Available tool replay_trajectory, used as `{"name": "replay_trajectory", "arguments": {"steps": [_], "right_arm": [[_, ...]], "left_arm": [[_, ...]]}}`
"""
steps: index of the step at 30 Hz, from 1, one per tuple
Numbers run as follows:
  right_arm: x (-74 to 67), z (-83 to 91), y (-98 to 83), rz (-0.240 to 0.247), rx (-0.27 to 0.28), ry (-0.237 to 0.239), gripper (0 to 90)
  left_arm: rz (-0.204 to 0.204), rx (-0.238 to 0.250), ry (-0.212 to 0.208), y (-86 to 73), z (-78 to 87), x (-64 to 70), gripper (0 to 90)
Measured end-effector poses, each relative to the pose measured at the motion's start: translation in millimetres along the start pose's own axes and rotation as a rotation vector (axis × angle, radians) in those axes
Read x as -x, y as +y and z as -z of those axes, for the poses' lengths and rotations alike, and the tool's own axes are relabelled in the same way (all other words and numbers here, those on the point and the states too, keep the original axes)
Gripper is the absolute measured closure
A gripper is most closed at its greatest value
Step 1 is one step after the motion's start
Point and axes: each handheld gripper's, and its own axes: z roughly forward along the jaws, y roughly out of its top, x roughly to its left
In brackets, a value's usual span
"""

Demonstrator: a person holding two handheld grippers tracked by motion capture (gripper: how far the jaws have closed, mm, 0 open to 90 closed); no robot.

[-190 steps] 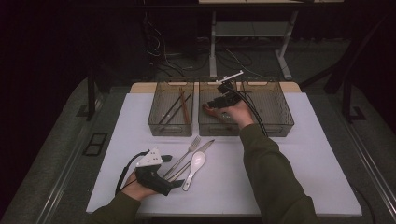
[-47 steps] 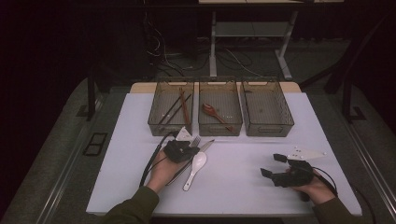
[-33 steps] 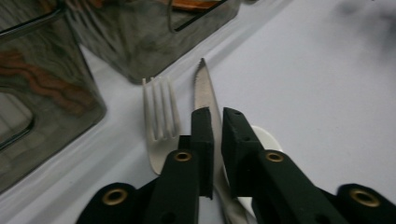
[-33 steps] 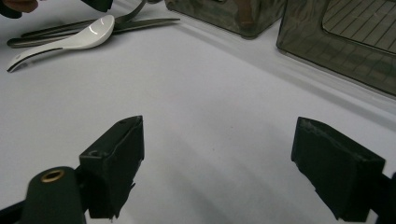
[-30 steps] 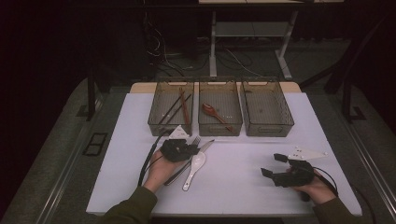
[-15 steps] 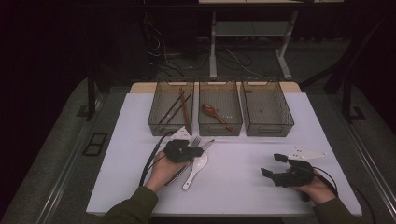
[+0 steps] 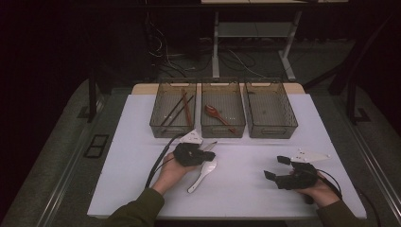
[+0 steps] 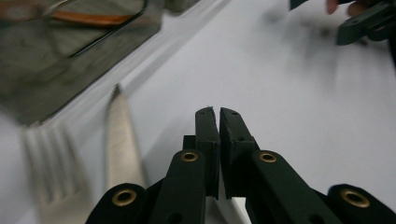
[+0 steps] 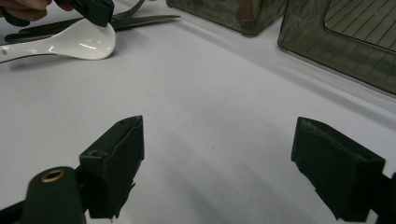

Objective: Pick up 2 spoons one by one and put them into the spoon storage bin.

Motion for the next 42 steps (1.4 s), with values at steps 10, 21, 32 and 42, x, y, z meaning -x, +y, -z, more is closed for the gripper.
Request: {"name": "replay_trajectory", "arguments": {"steps": [10,21,32,42], "right_arm": [[-0.1,0.7,-0.1,-0.001,0.002,-0.002,16.7],[0.4,1.0,-0.1,0.002,0.005,-0.003,16.7],[0.4,1.2,-0.2,0.009,0.002,-0.007,16.7],[0.5,1.2,-0.3,0.011,0.001,-0.009,16.7]], "left_arm": [[-0.053,-0.061,-0.014,2.0,-15.6,8.6,88.9],[-0.016,-0.014,0.089,3.5,13.1,2.8,89.0],[0.016,-0.106,0.233,-13.7,20.2,-6.9,89.0],[0.004,-0.124,0.213,-11.4,8.0,-2.4,89.0]]}}
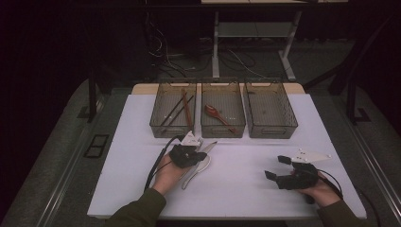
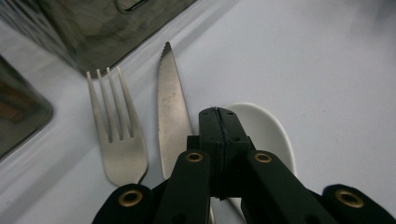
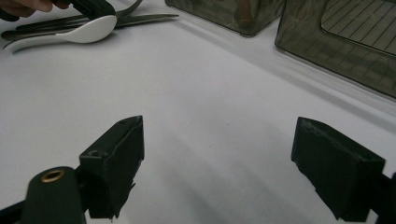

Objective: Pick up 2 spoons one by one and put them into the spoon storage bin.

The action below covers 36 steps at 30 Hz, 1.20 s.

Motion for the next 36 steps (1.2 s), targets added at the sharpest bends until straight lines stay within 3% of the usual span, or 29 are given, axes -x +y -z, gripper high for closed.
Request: {"name": "replay_trajectory", "arguments": {"steps": [8,15,25,31,36], "right_arm": [[0.1,0.2,-0.1,0.002,0.0,-0.001,16.7],[0.0,-0.2,-0.2,0.006,-0.003,-0.001,16.7],[0.2,-0.1,-0.3,0.005,-0.003,-0.002,16.7],[0.0,-0.4,-0.3,0.006,-0.006,-0.001,16.7],[0.1,-0.7,-0.3,0.007,-0.005,-0.002,16.7]], "left_arm": [[0.01,0.03,0.008,1.9,2.1,-1.8,88.9],[0.006,0.015,0.003,4.2,-3.4,-1.5,88.9],[-0.05,-0.033,-0.036,9.6,-17.0,9.7,89.0],[-0.08,-0.026,-0.052,11.3,-19.0,12.0,88.9],[-0.13,-0.035,-0.072,15.6,-20.3,18.4,89.0]]}}
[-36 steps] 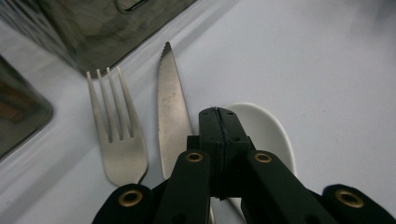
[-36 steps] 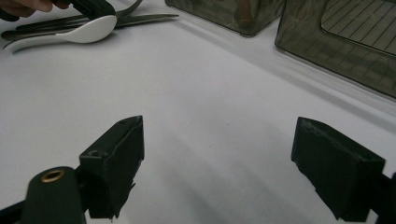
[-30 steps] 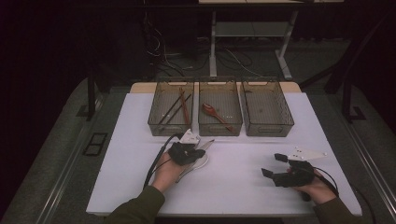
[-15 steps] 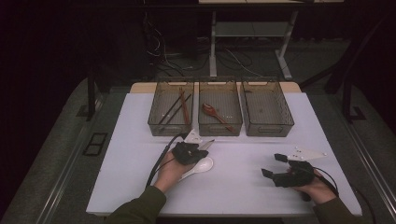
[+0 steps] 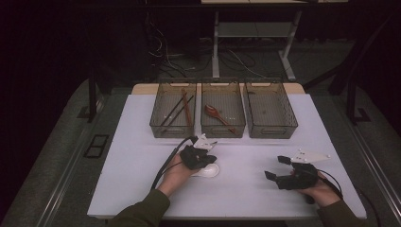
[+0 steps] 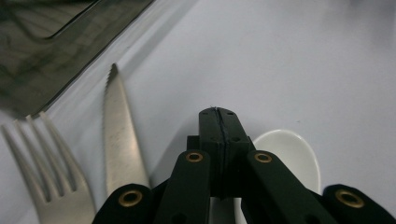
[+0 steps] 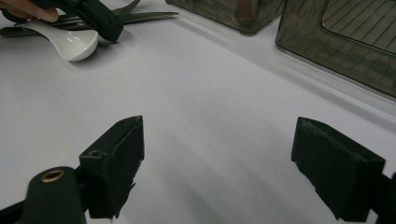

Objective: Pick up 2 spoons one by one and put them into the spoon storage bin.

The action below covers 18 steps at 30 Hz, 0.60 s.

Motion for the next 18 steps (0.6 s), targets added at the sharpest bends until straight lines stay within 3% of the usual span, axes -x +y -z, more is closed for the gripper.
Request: {"name": "replay_trajectory", "arguments": {"steps": [9,15,18], "right_arm": [[-0.3,-0.6,-0.2,0.003,-0.002,-0.002,16.7],[0.2,0.0,-0.1,0.002,-0.001,-0.001,16.6],[0.3,0.3,-0.1,0.0,0.0,0.0,16.7]], "left_arm": [[-0.045,-0.022,-0.008,4.1,-4.4,7.3,88.9],[-0.014,0.017,-0.017,2.2,6.8,-0.4,88.5],[0.014,0.051,-0.046,0.1,14.9,-2.3,78.1]]}}
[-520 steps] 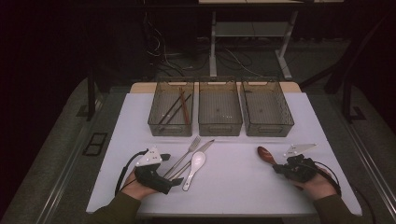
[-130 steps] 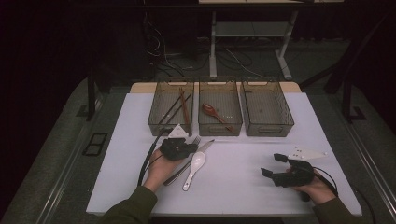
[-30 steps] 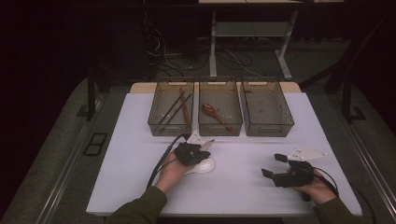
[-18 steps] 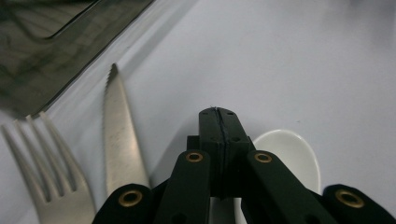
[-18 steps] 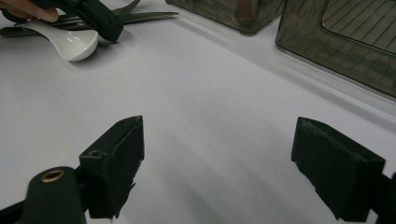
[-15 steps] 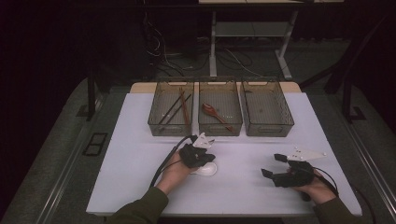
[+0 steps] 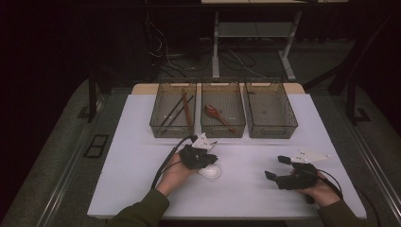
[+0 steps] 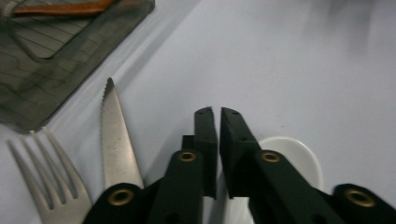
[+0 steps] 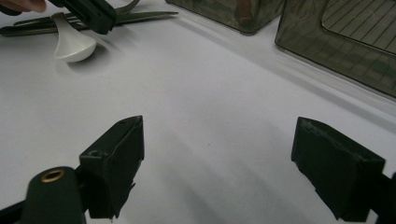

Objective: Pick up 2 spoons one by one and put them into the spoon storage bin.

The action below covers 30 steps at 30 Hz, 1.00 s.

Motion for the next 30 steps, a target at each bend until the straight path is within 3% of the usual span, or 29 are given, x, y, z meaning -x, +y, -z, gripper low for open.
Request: {"name": "replay_trajectory", "arguments": {"steps": [3,7,13,16,19,22,30], "right_arm": [[0.4,0.3,0.0,0.002,0.001,-0.001,16.7],[0.3,0.1,0.0,0.002,0.0,0.0,16.7],[0.0,0.0,-0.1,0.004,-0.001,-0.002,16.7],[0.3,0.1,-0.1,0.005,-0.001,-0.001,16.7],[0.5,0.1,-0.2,0.006,-0.002,-0.002,16.7],[0.3,0.5,-0.1,0.007,-0.003,-0.002,16.7],[0.3,0.2,0.0,0.007,-0.003,-0.002,16.6]], "left_arm": [[0.004,0.013,-0.027,-5.1,6.3,0.9,65.4],[0.008,-0.027,-0.072,-12.5,6.8,4.3,49.7],[-0.021,-0.069,-0.07,-14.4,-1.6,7.4,45.1],[-0.037,-0.082,-0.094,-14.5,-1.9,11.1,47.9],[-0.052,-0.091,-0.126,-14.4,-0.6,13.2,58.2],[-0.071,-0.1,-0.127,-14.4,1.1,13.1,65.4],[-0.067,-0.08,-0.153,-14.9,7.5,9.1,80.8]]}}
